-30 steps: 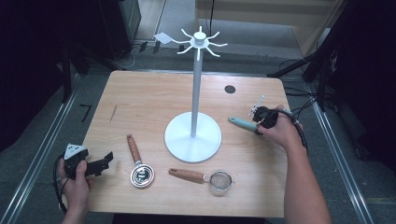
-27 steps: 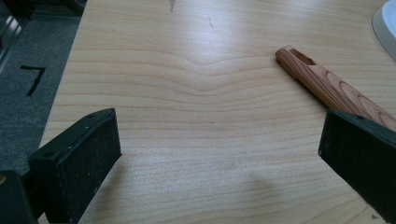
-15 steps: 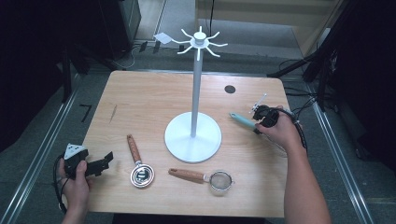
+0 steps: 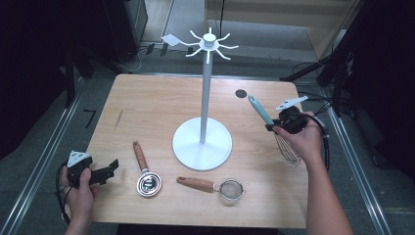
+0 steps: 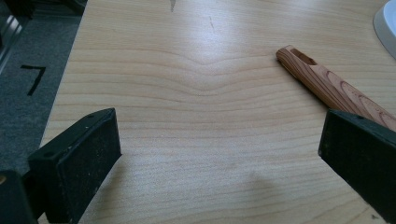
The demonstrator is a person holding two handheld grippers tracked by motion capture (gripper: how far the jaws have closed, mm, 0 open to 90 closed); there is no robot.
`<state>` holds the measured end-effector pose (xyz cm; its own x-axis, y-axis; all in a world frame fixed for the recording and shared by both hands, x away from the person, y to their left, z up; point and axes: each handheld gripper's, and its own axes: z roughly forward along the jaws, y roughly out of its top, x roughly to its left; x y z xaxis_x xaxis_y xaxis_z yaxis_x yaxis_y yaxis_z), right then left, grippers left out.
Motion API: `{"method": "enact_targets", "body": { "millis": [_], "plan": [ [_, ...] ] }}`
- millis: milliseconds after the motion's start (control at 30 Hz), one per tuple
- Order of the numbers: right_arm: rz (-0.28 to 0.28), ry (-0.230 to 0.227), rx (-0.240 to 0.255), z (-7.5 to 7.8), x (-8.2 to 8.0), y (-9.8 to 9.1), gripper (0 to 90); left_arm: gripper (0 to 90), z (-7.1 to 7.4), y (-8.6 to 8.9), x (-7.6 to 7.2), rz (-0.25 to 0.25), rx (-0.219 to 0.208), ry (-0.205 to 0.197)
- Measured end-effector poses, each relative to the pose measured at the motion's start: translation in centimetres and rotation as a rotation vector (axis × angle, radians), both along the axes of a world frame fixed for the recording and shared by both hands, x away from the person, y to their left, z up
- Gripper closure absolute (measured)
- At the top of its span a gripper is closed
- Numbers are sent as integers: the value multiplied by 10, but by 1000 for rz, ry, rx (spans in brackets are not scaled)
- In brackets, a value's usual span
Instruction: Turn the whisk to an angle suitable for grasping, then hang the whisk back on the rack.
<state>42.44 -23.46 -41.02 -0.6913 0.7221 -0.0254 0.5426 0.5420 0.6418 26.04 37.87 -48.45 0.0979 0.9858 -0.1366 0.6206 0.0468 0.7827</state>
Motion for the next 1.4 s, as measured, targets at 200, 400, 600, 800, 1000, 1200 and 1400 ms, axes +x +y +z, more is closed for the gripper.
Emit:
{"method": "enact_targets", "body": {
  "millis": [200,400,600,800,1000,1200,1400],
  "plan": [
    [-58,-101,151,11,-25,-2,707,0,0,0,0,1,-1,-1],
    [-88,-185,267,21,-44,1,707,0,0,0,0,3,-2,-3],
    [-105,-286,381,37,-68,10,706,0,0,0,0,2,1,-3],
    [-113,-357,458,49,-85,20,706,0,0,0,0,2,-1,-4],
    [-94,-455,508,69,-109,44,706,0,0,0,0,0,-2,-7],
    [-86,-480,551,80,-121,60,706,0,0,0,-1,0,-5,-6],
    [-34,-504,566,84,-127,76,705,0,0,0,-1,1,-6,-4]
  ]
}}
